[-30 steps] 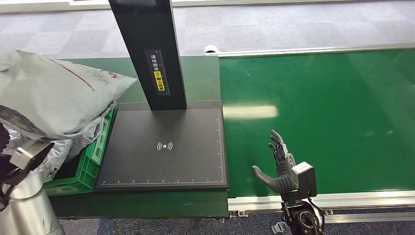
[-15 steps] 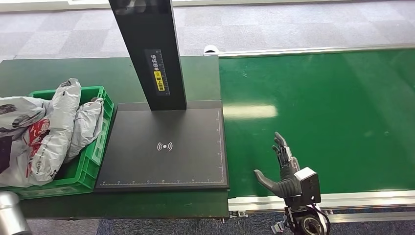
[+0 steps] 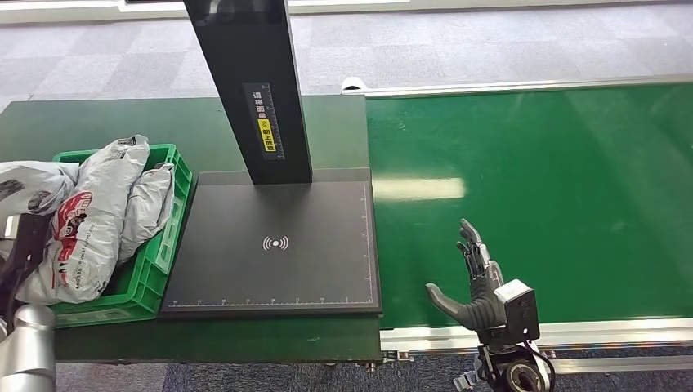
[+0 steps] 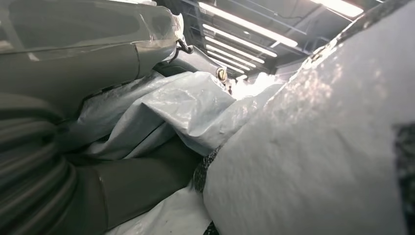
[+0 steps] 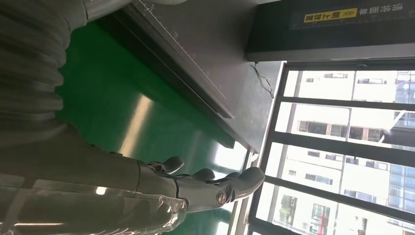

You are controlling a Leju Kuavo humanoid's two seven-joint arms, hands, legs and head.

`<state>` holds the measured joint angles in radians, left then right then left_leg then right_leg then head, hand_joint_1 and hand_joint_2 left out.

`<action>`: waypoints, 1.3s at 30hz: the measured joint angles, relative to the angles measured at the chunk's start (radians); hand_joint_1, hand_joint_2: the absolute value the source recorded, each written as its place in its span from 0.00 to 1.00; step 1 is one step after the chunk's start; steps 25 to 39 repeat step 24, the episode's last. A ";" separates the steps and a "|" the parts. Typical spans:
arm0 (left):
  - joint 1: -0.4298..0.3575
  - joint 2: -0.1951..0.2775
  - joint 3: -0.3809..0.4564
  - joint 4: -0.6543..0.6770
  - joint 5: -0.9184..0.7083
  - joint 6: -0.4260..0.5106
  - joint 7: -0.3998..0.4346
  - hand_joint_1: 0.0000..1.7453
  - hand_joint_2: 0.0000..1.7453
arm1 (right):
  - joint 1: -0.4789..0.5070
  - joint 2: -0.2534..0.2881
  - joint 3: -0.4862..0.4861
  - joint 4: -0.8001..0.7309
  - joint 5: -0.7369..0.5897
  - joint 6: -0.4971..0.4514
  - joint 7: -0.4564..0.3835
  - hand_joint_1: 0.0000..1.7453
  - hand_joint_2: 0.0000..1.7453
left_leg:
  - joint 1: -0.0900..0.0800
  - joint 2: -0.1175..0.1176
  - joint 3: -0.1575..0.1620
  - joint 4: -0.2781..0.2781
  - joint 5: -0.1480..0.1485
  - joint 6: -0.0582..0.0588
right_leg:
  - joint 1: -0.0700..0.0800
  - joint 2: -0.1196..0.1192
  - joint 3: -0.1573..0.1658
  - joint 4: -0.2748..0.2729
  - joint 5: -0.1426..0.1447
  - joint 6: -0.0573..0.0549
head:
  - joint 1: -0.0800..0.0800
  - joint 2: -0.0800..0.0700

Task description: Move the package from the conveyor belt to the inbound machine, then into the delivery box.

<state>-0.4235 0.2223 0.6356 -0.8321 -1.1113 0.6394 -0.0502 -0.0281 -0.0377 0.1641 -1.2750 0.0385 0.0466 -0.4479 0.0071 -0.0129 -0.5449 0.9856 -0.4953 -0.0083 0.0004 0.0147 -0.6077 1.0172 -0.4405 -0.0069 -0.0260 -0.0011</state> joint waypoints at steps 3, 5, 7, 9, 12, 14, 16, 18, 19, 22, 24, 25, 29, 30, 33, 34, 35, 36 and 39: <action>0.006 0.003 -0.022 0.001 0.106 0.026 -0.085 0.94 1.00 | 0.000 0.000 -0.003 0.000 0.000 0.000 0.000 0.00 1.00 | 0.000 -0.001 0.000 0.000 0.001 0.000 | 0.000 -0.001 0.001 0.000 0.000 0.000 | 0.000 0.000; 0.024 -0.014 -0.033 -0.046 0.245 0.041 -0.247 0.99 1.00 | 0.000 0.000 -0.004 0.000 -0.003 0.001 0.000 0.00 1.00 | 0.000 -0.002 0.000 0.000 0.002 0.000 | 0.000 -0.001 0.001 0.000 0.000 0.000 | 0.000 0.000; 0.052 -0.056 -0.036 -0.142 0.374 0.044 -0.442 0.85 1.00 | 0.000 0.000 -0.005 0.000 -0.008 0.001 -0.003 0.00 1.00 | 0.000 -0.002 0.000 0.000 0.002 0.000 | 0.000 -0.001 0.001 0.000 0.001 0.000 | 0.000 0.000; 0.077 -0.106 -0.042 -0.248 0.446 0.044 -0.575 0.48 1.00 | 0.000 0.000 -0.004 0.000 -0.010 0.000 -0.011 0.00 1.00 | 0.000 -0.001 -0.001 0.000 0.002 0.000 | 0.000 -0.001 0.000 0.000 0.001 0.001 | 0.001 0.000; 0.104 -0.168 -0.068 -0.393 0.481 0.044 -0.640 0.04 1.00 | -0.001 0.001 -0.004 0.004 -0.015 -0.002 -0.023 0.00 1.00 | 0.000 0.000 -0.001 0.001 0.001 0.001 | 0.000 0.000 -0.001 -0.001 0.002 0.001 | 0.000 0.000; 0.118 -0.199 -0.099 -0.482 0.495 0.044 -0.647 0.00 1.00 | -0.002 0.000 -0.004 0.008 -0.018 -0.003 -0.029 0.00 1.00 | 0.000 0.000 -0.002 0.001 0.000 0.001 | 0.000 0.000 -0.001 -0.001 0.002 0.001 | 0.000 0.000; 0.137 -0.225 -0.141 -0.562 0.499 0.044 -0.649 0.00 1.00 | -0.002 -0.002 -0.004 0.012 -0.022 -0.004 -0.034 0.00 1.00 | 0.000 0.000 -0.002 0.001 -0.001 0.002 | 0.000 0.000 -0.002 -0.001 0.001 0.001 | 0.000 0.000; 0.151 -0.240 -0.193 -0.628 0.500 0.044 -0.650 0.00 1.00 | -0.004 -0.005 -0.005 0.013 -0.025 -0.004 -0.036 0.00 1.00 | 0.000 0.000 -0.003 0.001 -0.001 0.002 | 0.000 0.000 -0.002 -0.002 0.001 0.001 | 0.000 0.000; 0.156 -0.244 -0.214 -0.653 0.501 0.044 -0.651 0.00 1.00 | -0.004 -0.006 -0.005 0.014 -0.025 -0.004 -0.036 0.00 1.00 | 0.000 0.000 -0.003 0.001 -0.001 0.002 | 0.000 0.000 -0.002 -0.002 0.001 0.001 | 0.000 0.000; 0.168 -0.254 -0.263 -0.717 0.513 0.044 -0.651 0.00 1.00 | -0.005 -0.011 -0.005 0.014 -0.027 -0.001 -0.037 0.00 1.00 | 0.000 0.001 -0.003 0.001 -0.001 0.002 | 0.000 0.000 -0.002 -0.002 0.001 0.001 | 0.000 0.000; 0.173 -0.258 -0.282 -0.743 0.525 0.044 -0.651 0.00 1.00 | -0.006 -0.014 -0.005 0.015 -0.028 0.001 -0.037 0.00 1.00 | 0.000 0.001 -0.003 0.001 -0.001 0.002 | 0.000 0.000 -0.002 -0.001 0.001 0.001 | 0.000 0.000; 0.173 -0.258 -0.282 -0.743 0.525 0.044 -0.651 0.00 1.00 | -0.006 -0.014 -0.005 0.015 -0.028 0.001 -0.037 0.00 1.00 | 0.000 0.001 -0.003 0.001 -0.001 0.002 | 0.000 0.000 -0.002 -0.001 0.001 0.001 | 0.000 0.000; 0.173 -0.258 -0.282 -0.743 0.525 0.044 -0.651 0.00 1.00 | -0.006 -0.014 -0.005 0.015 -0.028 0.001 -0.037 0.00 1.00 | 0.000 0.001 -0.003 0.001 -0.001 0.002 | 0.000 0.000 -0.002 -0.001 0.001 0.001 | 0.000 0.000; 0.173 -0.258 -0.282 -0.743 0.525 0.044 -0.651 0.00 1.00 | -0.006 -0.014 -0.005 0.015 -0.028 0.001 -0.037 0.00 1.00 | 0.000 0.001 -0.003 0.001 -0.001 0.002 | 0.000 0.000 -0.002 -0.001 0.001 0.001 | 0.000 0.000; 0.173 -0.258 -0.282 -0.743 0.525 0.044 -0.651 0.00 1.00 | -0.006 -0.014 -0.005 0.015 -0.028 0.001 -0.037 0.00 1.00 | 0.000 0.001 -0.003 0.001 -0.001 0.002 | 0.000 0.000 -0.002 -0.001 0.001 0.001 | 0.000 0.000; 0.173 -0.258 -0.282 -0.743 0.525 0.044 -0.651 0.00 1.00 | -0.006 -0.014 -0.005 0.015 -0.028 0.001 -0.037 0.00 1.00 | 0.000 0.001 -0.003 0.001 -0.001 0.002 | 0.000 0.000 -0.002 -0.001 0.001 0.001 | 0.000 0.000; 0.173 -0.258 -0.282 -0.743 0.525 0.044 -0.651 0.00 1.00 | -0.006 -0.014 -0.005 0.015 -0.028 0.001 -0.037 0.00 1.00 | 0.000 0.001 -0.003 0.001 -0.001 0.002 | 0.000 0.000 -0.002 -0.001 0.001 0.001 | 0.000 0.000; 0.173 -0.258 -0.282 -0.743 0.525 0.044 -0.651 0.00 1.00 | -0.006 -0.014 -0.005 0.015 -0.028 0.001 -0.037 0.00 1.00 | 0.000 0.001 -0.003 0.001 -0.001 0.002 | 0.000 0.000 -0.002 -0.001 0.001 0.001 | 0.000 0.000; 0.173 -0.258 -0.282 -0.743 0.525 0.044 -0.651 0.00 1.00 | -0.006 -0.014 -0.005 0.015 -0.028 0.001 -0.037 0.00 1.00 | 0.000 0.001 -0.003 0.001 -0.001 0.002 | 0.000 0.000 -0.002 -0.001 0.001 0.001 | 0.000 0.000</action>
